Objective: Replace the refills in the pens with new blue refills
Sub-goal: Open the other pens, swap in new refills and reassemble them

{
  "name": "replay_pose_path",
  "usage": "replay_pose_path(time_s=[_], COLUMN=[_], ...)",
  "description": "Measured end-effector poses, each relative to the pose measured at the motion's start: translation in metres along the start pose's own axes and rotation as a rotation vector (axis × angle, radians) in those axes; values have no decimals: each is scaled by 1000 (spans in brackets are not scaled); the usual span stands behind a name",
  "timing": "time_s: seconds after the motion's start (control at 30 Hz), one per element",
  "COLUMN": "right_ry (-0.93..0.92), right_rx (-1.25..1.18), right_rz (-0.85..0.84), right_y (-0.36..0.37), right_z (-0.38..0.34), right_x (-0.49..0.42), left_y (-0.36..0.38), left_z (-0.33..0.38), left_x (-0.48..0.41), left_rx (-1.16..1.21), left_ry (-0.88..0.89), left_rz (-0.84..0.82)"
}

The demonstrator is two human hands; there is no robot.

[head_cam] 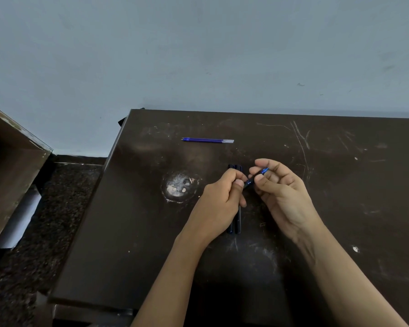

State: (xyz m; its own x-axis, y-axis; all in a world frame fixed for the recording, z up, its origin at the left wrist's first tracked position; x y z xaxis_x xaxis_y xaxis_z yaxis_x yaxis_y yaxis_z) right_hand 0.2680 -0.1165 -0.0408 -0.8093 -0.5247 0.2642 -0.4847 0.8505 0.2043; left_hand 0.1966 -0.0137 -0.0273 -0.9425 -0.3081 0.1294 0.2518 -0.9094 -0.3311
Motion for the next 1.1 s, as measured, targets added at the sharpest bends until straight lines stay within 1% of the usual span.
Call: replay_pose_path(time_s=[0.1,0.2,0.27,0.43,0.6,0.67,0.73,0.8,0.9,1.0,1.1], right_ry=[-2,0,14,31,-13,-47,-75,-93,-147,-182,-251], right_rx=[-35,73,76,-153,-341,-421,-454,-335,100,607,922], right_rz=[-12,64,92,134,284,377,465,487,410,282,174], right_y=[0,-4,-7,-14,-32,-44,-54,-53,-26,12,41], right_z=[-3,-2,1,1,0,0,1,0,-10,-8,-2], right_x=[-1,0,0,-2,-3,-2,0,1,4,10,13], left_y=[-1,-1,0,-1,-4,-11,-24,-39,-54,-62,-65], left_z=[0,1,0,0,-2,-5,-5,-6,-11,-13,-13], left_x=[0,0,0,0,0,-2,-3,-2,2,5,7], left_rx=[-5,-8,-21,-18,-25,-19,-6,79,176,211,228], left_ry=[7,3,0,8,2,-8,1,-8,-67,-79,-89], left_rz=[5,-3,-11,-6,-22,28,143,293,446,507,521])
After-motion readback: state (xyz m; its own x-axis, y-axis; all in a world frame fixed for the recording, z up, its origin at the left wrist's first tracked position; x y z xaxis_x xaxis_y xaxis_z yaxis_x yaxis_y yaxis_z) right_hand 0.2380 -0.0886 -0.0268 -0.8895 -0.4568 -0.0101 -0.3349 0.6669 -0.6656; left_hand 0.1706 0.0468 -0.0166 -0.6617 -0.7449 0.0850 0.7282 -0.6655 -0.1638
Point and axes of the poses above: each hand's wrist, its own x-axis away from the middle knuckle, its own y-axis out of the palm, z = x × y, the point moved 8 cm from there along -x, towards the middle knuckle, and after that the axes turned 12 degrees about x, right-handed, at the moved point
